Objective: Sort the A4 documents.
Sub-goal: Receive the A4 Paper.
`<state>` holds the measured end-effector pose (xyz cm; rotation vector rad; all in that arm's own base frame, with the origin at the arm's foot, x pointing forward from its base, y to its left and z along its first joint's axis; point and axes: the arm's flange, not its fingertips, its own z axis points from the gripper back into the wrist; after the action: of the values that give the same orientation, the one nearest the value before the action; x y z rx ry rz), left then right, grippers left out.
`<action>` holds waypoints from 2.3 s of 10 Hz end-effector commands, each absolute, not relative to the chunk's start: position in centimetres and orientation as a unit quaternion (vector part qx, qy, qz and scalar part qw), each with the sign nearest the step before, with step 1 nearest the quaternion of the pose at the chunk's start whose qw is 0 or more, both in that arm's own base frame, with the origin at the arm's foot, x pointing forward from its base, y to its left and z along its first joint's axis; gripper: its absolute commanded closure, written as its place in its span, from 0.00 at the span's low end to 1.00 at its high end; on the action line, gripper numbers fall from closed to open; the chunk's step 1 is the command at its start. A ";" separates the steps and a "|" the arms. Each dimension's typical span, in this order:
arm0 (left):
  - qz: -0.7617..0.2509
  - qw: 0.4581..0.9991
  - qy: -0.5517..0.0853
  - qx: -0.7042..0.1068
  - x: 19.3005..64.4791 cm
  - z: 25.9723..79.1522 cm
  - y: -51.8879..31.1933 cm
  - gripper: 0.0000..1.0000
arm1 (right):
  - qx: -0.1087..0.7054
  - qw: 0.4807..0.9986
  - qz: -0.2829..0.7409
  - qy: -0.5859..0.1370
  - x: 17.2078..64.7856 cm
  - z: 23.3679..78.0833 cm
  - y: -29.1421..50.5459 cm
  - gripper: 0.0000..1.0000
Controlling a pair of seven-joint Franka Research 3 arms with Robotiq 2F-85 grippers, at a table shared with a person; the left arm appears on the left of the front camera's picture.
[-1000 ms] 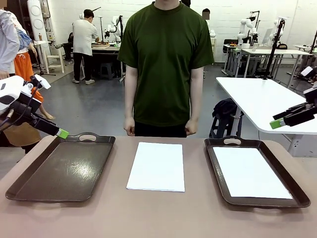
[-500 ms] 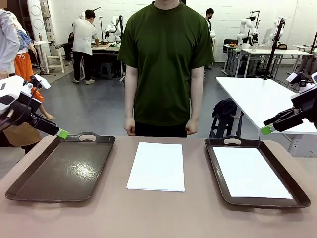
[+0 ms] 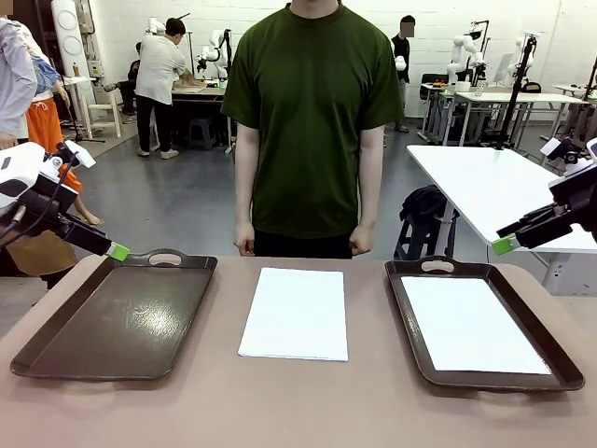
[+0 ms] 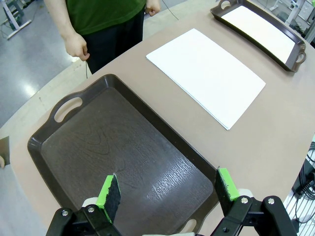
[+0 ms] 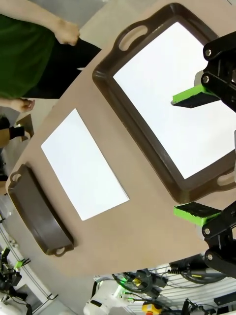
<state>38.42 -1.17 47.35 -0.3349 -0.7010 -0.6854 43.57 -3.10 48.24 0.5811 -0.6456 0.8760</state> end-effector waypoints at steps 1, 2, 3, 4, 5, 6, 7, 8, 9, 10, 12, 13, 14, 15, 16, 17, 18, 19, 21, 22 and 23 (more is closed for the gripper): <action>-0.330 0.865 -0.341 -0.162 38.6 47.1 -0.9 0.00 | 0.267 0.815 0.412 -0.308 43.6 48.2 -3.0 0.00; -0.330 0.865 -0.341 -0.162 38.6 47.1 -0.9 0.00 | 0.267 0.815 0.412 -0.308 43.6 48.2 -3.0 0.00; -0.330 0.865 -0.341 -0.162 38.6 47.1 -0.9 0.00 | 0.267 0.815 0.412 -0.308 43.6 48.2 -3.0 0.00; -0.330 0.865 -0.341 -0.162 38.6 47.1 -0.9 0.00 | 0.267 0.815 0.412 -0.308 43.6 48.2 -3.0 0.00; -0.330 0.865 -0.341 -0.162 38.6 47.1 -0.9 0.00 | 0.267 0.815 0.412 -0.308 43.6 48.2 -3.0 0.00; -0.330 0.865 -0.341 -0.162 38.6 47.1 -0.9 0.00 | 0.267 0.815 0.412 -0.308 43.6 48.2 -3.0 0.00; -0.330 0.865 -0.341 -0.162 38.6 47.1 -0.9 0.00 | 0.267 0.815 0.412 -0.308 43.6 48.2 -3.0 0.00; -0.330 0.865 -0.341 -0.162 38.6 47.1 -0.9 0.00 | 0.267 0.815 0.412 -0.308 43.6 48.2 -3.0 0.00; -0.330 0.865 -0.341 -0.162 38.6 47.1 -0.9 0.00 | 0.267 0.815 0.412 -0.308 43.6 48.2 -3.0 0.00; -0.330 0.865 -0.341 -0.162 38.6 47.1 -0.9 0.00 | 0.267 0.815 0.412 -0.308 43.6 48.2 -3.0 0.00; -0.330 0.865 -0.341 -0.162 38.6 47.1 -0.9 0.00 | 0.267 0.815 0.412 -0.308 43.6 48.2 -3.0 0.00; -0.330 0.865 -0.341 -0.162 38.6 47.1 -0.9 0.00 | 0.267 0.815 0.412 -0.308 43.6 48.2 -3.0 0.00; -0.330 0.865 -0.341 -0.162 38.6 47.1 -0.9 0.00 | 0.267 0.815 0.412 -0.308 43.6 48.2 -3.0 0.00; -0.330 0.865 -0.341 -0.162 38.6 47.1 -0.9 0.00 | 0.267 0.815 0.412 -0.308 43.6 48.2 -3.0 0.00; -0.330 0.865 -0.341 -0.162 38.6 47.1 -0.9 0.00 | 0.267 0.815 0.412 -0.308 43.6 48.2 -3.0 0.00; -0.330 0.865 -0.341 -0.162 38.6 47.1 -0.9 0.00 | 0.267 0.815 0.412 -0.308 43.6 48.2 -3.0 0.00; -0.330 0.865 -0.341 -0.162 38.6 47.1 -0.9 0.00 | 0.267 0.815 0.412 -0.308 43.6 48.2 -3.0 0.00; -0.330 0.865 -0.341 -0.162 38.6 47.1 -0.9 0.00 | 0.267 0.815 0.412 -0.308 43.6 48.2 -3.0 0.00; -0.330 0.865 -0.341 -0.162 38.6 47.1 -0.9 0.00 | 0.267 0.815 0.412 -0.308 43.6 48.2 -3.0 0.00; -0.330 0.865 -0.341 -0.162 38.6 47.1 -0.9 0.00 | 0.267 0.815 0.412 -0.308 43.6 48.2 -3.0 0.00; -0.330 0.865 -0.341 -0.162 38.6 47.1 -0.9 0.00 | 0.267 0.815 0.412 -0.308 43.6 48.2 -3.0 0.00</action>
<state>38.42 -1.17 47.35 -0.3353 -0.7010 -0.6850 43.54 -3.11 48.35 0.5795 -0.6482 0.8765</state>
